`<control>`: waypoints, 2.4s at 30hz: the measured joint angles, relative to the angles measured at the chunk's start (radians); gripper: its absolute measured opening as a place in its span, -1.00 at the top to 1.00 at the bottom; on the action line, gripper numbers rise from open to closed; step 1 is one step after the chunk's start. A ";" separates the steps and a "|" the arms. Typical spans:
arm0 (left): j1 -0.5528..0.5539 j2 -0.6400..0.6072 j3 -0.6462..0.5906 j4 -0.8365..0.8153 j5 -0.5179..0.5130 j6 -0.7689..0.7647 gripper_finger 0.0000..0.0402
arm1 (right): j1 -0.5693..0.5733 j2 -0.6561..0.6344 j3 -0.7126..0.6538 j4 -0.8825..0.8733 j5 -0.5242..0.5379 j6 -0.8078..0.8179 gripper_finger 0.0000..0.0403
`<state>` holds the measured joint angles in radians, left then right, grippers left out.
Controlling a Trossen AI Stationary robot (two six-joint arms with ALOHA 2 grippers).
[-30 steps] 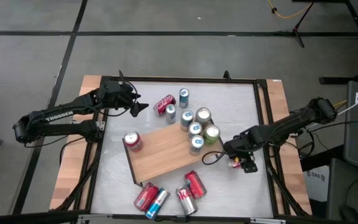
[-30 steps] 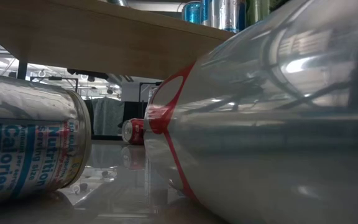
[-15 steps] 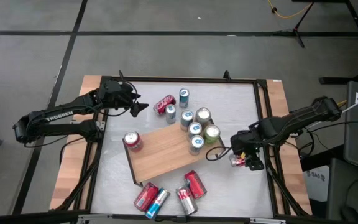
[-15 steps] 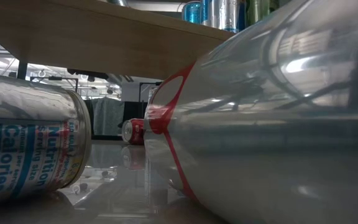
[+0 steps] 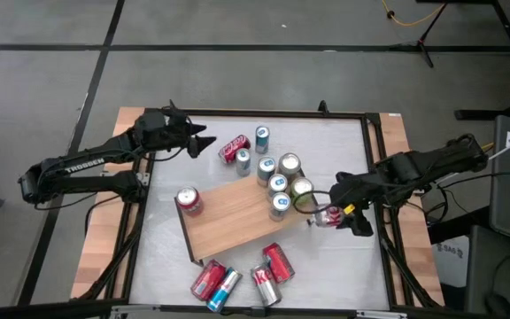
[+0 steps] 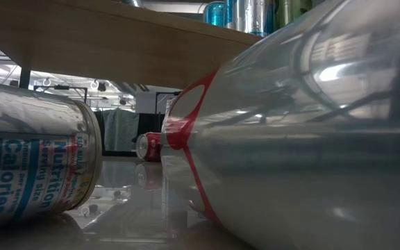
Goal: Place canned beverage on shelf
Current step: Put the red silver soda can on the shelf
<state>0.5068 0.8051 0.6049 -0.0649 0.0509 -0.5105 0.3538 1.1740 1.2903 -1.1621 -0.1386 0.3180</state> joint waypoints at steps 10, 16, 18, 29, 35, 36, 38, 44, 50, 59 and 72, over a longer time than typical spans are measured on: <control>-0.064 0.001 0.000 0.456 0.084 -0.075 -0.97 | -0.001 0.000 0.132 0.010 0.156 -0.001 -0.49; -0.178 0.024 0.038 0.601 -0.009 -0.038 -0.97 | -0.002 0.000 0.172 0.084 0.335 -0.002 -0.49; -0.220 0.052 0.082 0.600 -0.032 -0.002 -0.97 | -0.002 -0.001 0.178 0.109 0.392 -0.003 -0.49; -0.355 0.395 0.530 0.399 -0.068 0.189 -0.97 | -0.003 0.005 0.178 0.209 0.764 -0.012 -0.49; -0.360 0.584 0.762 0.218 -0.068 0.196 -0.97 | -0.001 0.021 0.179 0.227 0.989 -0.062 -0.49; -0.360 0.614 0.792 0.204 -0.067 0.212 -0.97 | -0.001 0.025 0.178 0.226 1.010 -0.076 -0.49; -0.360 0.666 0.844 0.203 -0.051 0.257 -0.97 | -0.002 0.039 0.178 0.233 1.021 -0.106 -0.49; -0.370 0.786 0.958 0.205 0.026 0.363 -0.97 | -0.001 0.070 0.178 0.246 1.014 -0.141 -0.49; -0.402 0.840 0.981 0.205 0.047 0.459 -0.97 | -0.001 0.082 0.178 0.249 0.978 -0.139 -0.49; -0.446 0.842 0.981 0.168 -0.012 0.498 -0.97 | -0.001 0.082 0.178 0.249 0.939 -0.116 -0.49; -0.464 0.842 0.981 0.099 -0.040 0.494 -0.97 | -0.001 0.082 0.177 0.309 0.886 -0.114 -0.49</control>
<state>0.0429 1.6466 1.5864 0.0336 0.0109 -0.0162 0.3527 1.2556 1.4677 -0.8533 0.7475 0.2043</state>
